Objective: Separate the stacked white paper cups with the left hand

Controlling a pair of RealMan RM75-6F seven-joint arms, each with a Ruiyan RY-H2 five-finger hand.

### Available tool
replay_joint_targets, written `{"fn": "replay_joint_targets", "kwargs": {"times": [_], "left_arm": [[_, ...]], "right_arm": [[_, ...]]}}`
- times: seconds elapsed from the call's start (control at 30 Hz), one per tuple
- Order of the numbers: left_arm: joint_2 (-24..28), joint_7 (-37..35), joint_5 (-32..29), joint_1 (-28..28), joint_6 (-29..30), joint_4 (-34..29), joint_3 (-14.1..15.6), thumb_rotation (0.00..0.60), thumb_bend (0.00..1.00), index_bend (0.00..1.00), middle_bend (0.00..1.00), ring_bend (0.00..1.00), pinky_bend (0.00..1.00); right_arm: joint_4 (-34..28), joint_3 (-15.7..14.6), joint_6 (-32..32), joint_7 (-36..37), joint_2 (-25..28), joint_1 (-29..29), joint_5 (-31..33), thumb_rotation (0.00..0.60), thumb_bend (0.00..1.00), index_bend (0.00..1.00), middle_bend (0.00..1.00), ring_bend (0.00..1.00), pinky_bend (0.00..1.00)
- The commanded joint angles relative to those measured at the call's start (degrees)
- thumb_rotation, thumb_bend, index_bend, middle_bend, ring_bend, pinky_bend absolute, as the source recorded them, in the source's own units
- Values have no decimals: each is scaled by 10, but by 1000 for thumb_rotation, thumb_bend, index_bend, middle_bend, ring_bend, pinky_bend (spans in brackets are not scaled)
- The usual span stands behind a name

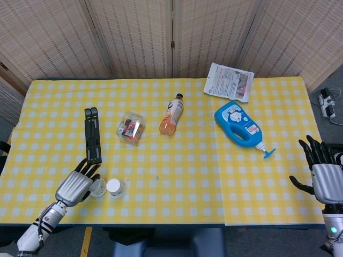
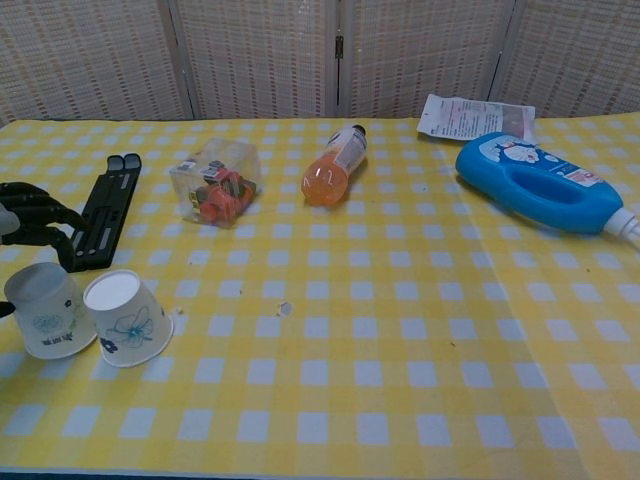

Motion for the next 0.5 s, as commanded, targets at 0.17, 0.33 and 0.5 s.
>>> {"fn": "replay_joint_targets", "kwargs": {"times": [0.17,0.33,0.5], "left_arm": [[-2,4,-4,1,0,-1,0,600,462,307,155,107,0],[-4,7,-4,1,1,-2,1,600,462,222,155,103,0],[-1,16,-2,3,5,-9,3,600,462,214,155,100,0]], "right_arm": [[1,0,0,1,-1,0,0,600,228,0,0,0,0],[3,-1,0,3,-1,-1,0,600,228,0,0,0,0],[4,0,1,5,-1,-1,0,600,228,0,0,1,0]]}}
